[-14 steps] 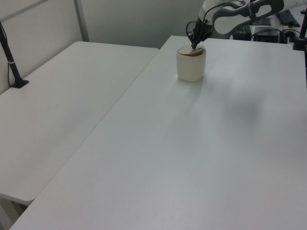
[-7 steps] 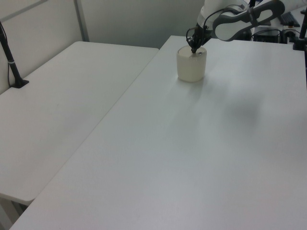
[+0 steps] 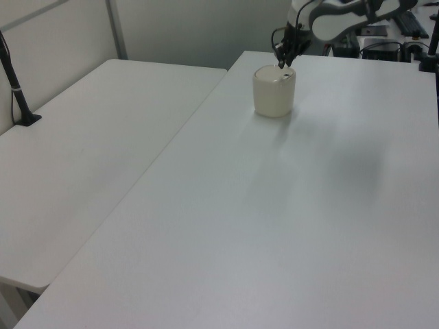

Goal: Close the trash bin

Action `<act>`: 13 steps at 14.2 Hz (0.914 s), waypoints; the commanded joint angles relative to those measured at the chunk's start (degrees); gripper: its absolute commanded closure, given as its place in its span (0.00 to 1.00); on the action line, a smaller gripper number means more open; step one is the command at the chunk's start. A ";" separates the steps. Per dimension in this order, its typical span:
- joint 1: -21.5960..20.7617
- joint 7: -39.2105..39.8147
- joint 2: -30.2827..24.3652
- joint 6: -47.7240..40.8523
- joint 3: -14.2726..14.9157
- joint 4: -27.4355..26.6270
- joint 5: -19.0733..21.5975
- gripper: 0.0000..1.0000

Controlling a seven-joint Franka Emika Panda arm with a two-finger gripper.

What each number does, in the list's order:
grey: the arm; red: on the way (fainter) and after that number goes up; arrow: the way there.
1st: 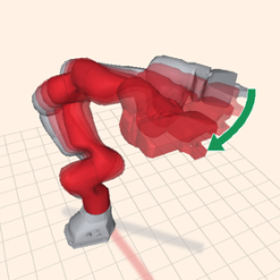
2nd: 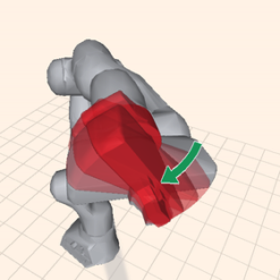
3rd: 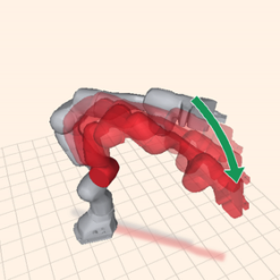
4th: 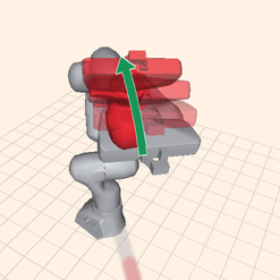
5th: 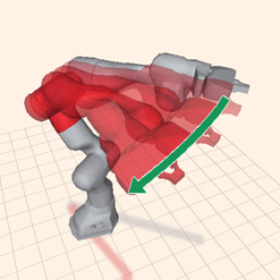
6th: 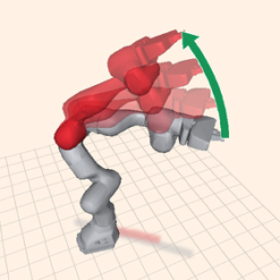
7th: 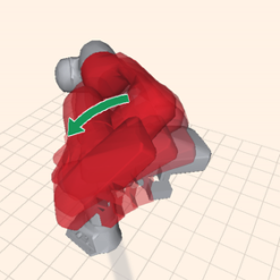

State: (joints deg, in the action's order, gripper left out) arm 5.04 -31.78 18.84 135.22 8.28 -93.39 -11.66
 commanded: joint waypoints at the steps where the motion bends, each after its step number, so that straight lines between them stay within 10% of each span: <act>1: -0.46 0.23 -8.98 -10.03 -4.05 -2.94 1.29 0.00; 7: -0.90 0.49 -18.65 -30.16 -12.31 -3.03 5.66 0.00; 13: -5.20 9.08 -21.83 -38.18 -12.85 -3.21 10.69 0.00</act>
State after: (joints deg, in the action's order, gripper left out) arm 1.48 -29.26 -1.10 98.35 -5.01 -94.03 -2.36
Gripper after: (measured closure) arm 0.000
